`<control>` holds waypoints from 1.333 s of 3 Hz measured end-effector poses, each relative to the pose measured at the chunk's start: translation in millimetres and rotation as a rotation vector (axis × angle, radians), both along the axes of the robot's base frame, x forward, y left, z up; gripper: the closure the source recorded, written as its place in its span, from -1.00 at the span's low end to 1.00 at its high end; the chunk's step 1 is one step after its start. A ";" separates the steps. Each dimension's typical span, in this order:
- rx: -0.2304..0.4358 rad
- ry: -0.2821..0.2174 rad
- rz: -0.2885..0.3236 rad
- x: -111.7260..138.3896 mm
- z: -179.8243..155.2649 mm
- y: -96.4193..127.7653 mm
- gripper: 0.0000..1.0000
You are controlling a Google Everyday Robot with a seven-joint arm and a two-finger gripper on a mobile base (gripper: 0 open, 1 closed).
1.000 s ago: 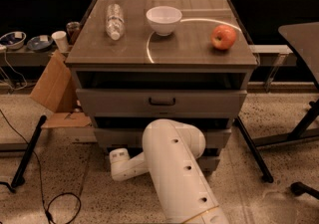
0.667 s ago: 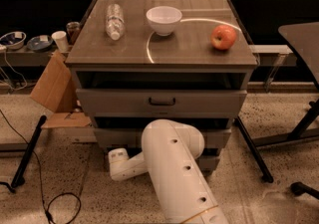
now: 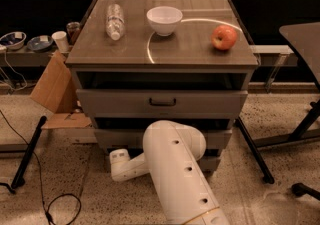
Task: Close bottom drawer
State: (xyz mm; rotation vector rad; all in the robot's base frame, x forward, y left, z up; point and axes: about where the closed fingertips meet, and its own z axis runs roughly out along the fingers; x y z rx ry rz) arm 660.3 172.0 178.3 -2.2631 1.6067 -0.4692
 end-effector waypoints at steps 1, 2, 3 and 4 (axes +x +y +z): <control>0.000 0.015 0.002 -0.4 -2.9 -1.8 1.00; 0.003 0.039 0.005 -5.4 -6.1 -5.3 1.00; 0.004 0.047 0.004 -8.6 -6.7 -7.1 1.00; 0.008 0.062 0.006 -17.7 -5.3 -11.6 1.00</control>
Offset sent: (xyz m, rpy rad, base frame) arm -0.0055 -0.0051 -0.0066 0.0061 0.0539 0.0103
